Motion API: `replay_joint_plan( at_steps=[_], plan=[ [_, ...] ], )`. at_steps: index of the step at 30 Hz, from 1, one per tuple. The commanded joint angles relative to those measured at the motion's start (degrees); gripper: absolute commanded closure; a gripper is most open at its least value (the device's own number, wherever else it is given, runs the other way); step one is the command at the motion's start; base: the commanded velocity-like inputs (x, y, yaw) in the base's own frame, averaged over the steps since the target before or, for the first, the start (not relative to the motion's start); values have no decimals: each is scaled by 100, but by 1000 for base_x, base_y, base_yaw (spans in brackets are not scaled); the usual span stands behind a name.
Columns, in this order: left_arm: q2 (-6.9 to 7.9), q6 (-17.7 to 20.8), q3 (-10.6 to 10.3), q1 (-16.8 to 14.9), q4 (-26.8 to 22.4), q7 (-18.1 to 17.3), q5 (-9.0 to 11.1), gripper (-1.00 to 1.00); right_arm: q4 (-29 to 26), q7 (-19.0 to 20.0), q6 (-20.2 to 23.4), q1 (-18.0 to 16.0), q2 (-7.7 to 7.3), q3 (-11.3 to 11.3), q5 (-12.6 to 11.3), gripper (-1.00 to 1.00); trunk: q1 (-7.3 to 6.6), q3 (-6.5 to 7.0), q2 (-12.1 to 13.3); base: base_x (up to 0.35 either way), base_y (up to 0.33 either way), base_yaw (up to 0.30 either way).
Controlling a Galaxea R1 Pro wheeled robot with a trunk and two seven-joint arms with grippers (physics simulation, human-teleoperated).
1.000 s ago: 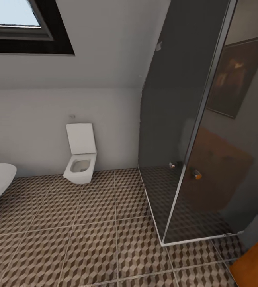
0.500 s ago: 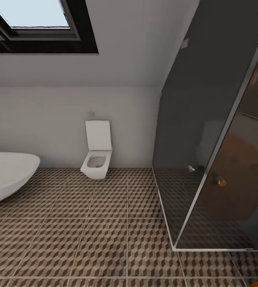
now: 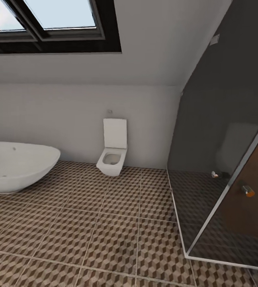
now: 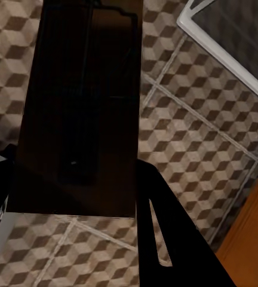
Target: Take the four mousetraps from the cabinet in the bathroom and place them on the bathroom floor. Make sure all four end up on the same floor surface, and ensure that at least two of them are either under or directly next to the same bathroom sink.
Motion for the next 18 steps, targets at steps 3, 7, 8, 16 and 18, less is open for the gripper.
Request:
replay_joint_plan(
  at_steps=[3,7,8,16,18],
  plan=[
    [1,20,-48,-5,1,-4,36,100,-8,-8,-10,-1,-4,48,-48,100,1,-18,-8,0,0,278],
    [0,20,-50,-5,1,-4,36,100,0,-8,-13,-1,-9,48,-42,100,1,-31,-8,0,0,278],
    [1,20,-49,-5,1,-4,36,100,1,-8,-14,-1,-9,48,-39,100,1,-34,-8,0,0,278],
    [-49,19,-47,-5,-30,-11,50,100,-12,-8,-3,-1,-7,48,-46,100,1,-59,-8,0,0,278],
    [-57,20,-43,-5,-35,-12,52,100,-13,-8,-2,-1,-9,48,-47,100,1,-66,-8,0,0,278]
  ],
)
